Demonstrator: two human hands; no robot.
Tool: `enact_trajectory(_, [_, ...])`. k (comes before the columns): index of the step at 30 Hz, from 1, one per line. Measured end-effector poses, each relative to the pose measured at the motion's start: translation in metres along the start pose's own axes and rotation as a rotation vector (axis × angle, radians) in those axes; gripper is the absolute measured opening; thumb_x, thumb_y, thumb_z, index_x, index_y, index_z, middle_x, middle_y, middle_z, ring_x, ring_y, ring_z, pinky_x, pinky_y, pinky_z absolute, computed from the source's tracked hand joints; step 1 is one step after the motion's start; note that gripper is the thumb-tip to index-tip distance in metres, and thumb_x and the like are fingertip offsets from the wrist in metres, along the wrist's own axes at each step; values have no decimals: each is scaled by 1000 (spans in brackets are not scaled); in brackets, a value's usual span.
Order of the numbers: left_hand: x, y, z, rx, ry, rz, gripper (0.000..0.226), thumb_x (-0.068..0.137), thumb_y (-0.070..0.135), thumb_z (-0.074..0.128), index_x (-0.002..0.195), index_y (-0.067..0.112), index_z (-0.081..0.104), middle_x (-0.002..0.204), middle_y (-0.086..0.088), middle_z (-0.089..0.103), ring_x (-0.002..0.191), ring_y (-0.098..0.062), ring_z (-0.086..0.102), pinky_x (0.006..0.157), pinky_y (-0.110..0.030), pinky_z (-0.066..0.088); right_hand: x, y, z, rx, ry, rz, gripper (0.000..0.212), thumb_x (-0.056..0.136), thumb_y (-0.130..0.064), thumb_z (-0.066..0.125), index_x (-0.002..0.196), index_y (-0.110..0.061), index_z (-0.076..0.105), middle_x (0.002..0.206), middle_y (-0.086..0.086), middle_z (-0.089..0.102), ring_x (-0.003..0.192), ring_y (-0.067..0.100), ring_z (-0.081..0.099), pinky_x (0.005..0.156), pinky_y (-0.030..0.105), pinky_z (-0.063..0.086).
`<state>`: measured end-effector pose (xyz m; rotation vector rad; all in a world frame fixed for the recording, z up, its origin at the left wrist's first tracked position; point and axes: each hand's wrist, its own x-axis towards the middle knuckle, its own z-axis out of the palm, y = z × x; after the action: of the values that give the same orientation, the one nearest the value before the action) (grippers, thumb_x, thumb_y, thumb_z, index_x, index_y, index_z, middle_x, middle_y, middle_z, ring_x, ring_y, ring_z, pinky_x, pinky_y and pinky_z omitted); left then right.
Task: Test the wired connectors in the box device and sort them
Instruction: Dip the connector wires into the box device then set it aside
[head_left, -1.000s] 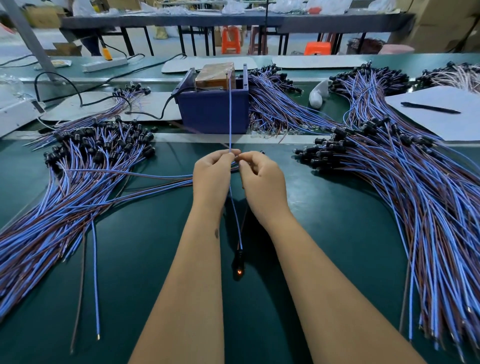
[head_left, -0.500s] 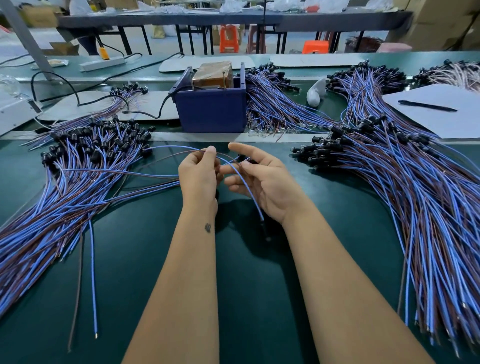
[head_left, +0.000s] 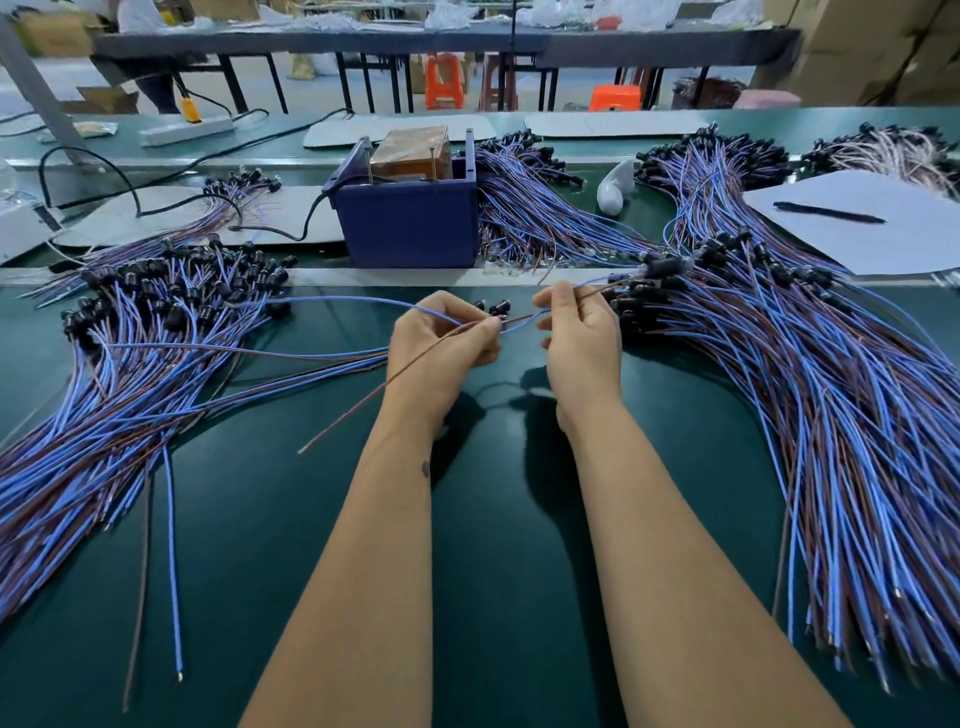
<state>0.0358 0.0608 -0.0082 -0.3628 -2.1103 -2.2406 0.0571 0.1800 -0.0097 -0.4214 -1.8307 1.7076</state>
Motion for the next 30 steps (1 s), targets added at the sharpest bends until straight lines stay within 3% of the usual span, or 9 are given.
enact_trajectory(4, [-10,3,21,82,-86,114,19,86,-4,68,75,11,62,60,3,63,58,-12,63,61,-27,56,5,-4,-7,12,65,8,33,106,-19,36,75,-19,48,66,-1,53,58,8,51,62,27,45])
enact_trajectory(7, [-21,1,45,232,-110,290,22,85,2,66,76,22,63,66,8,64,63,-16,64,65,-34,56,17,-8,-24,-206,63,-16,32,104,-18,38,74,-18,51,72,-4,53,73,17,51,69,32,39])
enact_trajectory(13, [-47,-2,91,304,-158,500,10,81,5,65,79,15,66,74,7,63,68,-7,57,66,-24,49,40,-32,-82,-594,-90,-47,25,100,-22,43,88,-12,63,80,2,58,83,24,52,67,34,34])
enact_trajectory(15, [-56,-1,105,334,-266,614,10,78,0,67,83,8,70,81,-3,66,69,-16,58,66,-31,51,46,-41,-105,-737,-97,-111,26,101,-26,42,93,-13,64,87,5,62,86,27,54,72,38,41])
enact_trajectory(18, [-73,2,124,419,-577,612,30,82,-2,63,107,11,72,99,-5,68,79,-23,62,71,-35,54,52,-52,-136,-947,-81,-181,25,102,-34,44,100,-20,66,92,3,65,87,28,56,69,38,42])
enact_trajectory(21, [-86,2,139,640,-735,612,42,87,9,59,127,22,63,113,-2,65,96,-25,62,76,-36,52,62,-55,-156,-1146,3,-133,28,98,-37,54,122,-27,61,119,12,62,108,34,55,86,42,45])
enact_trajectory(24, [-88,4,140,638,-699,589,33,89,11,56,119,20,66,103,-3,65,93,-24,60,73,-35,49,63,-53,-158,-1294,89,-45,58,89,-32,66,140,-21,42,135,22,45,123,41,42,101,47,37])
enact_trajectory(27, [-80,9,132,587,-514,422,27,87,11,56,107,20,72,100,-2,68,94,-24,60,75,-35,48,54,-49,-137,-1212,152,-149,59,86,-25,64,140,-19,41,133,18,44,122,38,41,102,45,33])
enact_trajectory(30, [-59,8,106,615,-185,237,28,89,15,51,109,23,69,108,-1,67,98,-24,60,81,-36,47,38,-43,-98,-1080,82,-286,51,87,-20,61,136,-21,48,127,14,50,117,34,45,97,42,34])
